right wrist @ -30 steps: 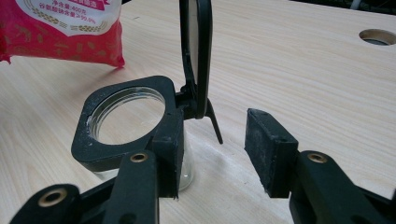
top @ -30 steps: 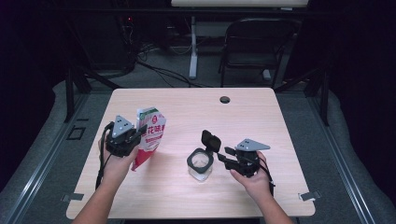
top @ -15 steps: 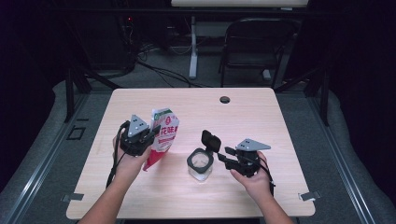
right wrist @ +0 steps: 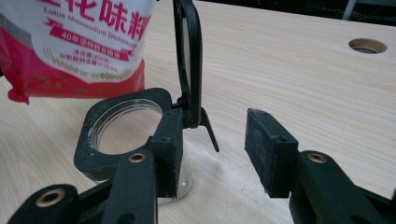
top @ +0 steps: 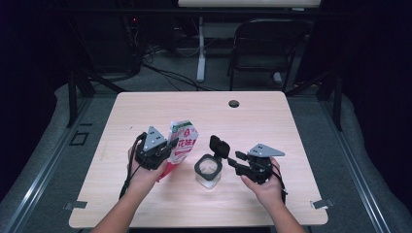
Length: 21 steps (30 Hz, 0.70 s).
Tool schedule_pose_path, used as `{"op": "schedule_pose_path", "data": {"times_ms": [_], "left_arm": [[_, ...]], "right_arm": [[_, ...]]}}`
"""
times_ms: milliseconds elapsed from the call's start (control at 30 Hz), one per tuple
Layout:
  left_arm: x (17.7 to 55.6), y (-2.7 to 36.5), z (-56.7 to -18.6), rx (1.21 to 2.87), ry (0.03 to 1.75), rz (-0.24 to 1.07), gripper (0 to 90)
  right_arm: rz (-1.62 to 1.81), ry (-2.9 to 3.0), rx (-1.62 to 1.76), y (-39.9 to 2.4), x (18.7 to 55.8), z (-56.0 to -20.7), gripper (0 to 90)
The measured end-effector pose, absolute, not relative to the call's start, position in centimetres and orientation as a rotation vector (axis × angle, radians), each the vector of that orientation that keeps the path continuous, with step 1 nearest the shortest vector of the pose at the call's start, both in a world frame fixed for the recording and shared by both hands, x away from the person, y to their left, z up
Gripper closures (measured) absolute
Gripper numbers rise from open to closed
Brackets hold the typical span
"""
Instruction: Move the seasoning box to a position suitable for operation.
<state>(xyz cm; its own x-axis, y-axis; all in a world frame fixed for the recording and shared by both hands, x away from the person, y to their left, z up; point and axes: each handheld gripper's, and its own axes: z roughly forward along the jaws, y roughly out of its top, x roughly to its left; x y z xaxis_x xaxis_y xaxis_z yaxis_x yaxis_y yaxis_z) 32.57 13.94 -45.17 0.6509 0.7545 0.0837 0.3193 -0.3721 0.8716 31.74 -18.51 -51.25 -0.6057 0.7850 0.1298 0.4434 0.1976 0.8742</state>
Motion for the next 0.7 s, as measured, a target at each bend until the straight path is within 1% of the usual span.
{"op": "schedule_pose_path", "data": {"times_ms": [267,400,700], "left_arm": [[31.6,15.2,-46.0,1.986,0.836,0.584,90.0],[31.3,16.5,-46.6,1.975,0.860,0.523,90.0],[30.9,18.0,-48.2,1.975,0.913,0.472,90.0]], "right_arm": [[1.399,2.094,1.156,-18.9,31.5,-50.8,56.8],[1.413,2.084,1.162,-19.0,31.5,-50.6,56.8],[1.433,2.063,1.132,-18.9,31.3,-50.0,56.9]]}}
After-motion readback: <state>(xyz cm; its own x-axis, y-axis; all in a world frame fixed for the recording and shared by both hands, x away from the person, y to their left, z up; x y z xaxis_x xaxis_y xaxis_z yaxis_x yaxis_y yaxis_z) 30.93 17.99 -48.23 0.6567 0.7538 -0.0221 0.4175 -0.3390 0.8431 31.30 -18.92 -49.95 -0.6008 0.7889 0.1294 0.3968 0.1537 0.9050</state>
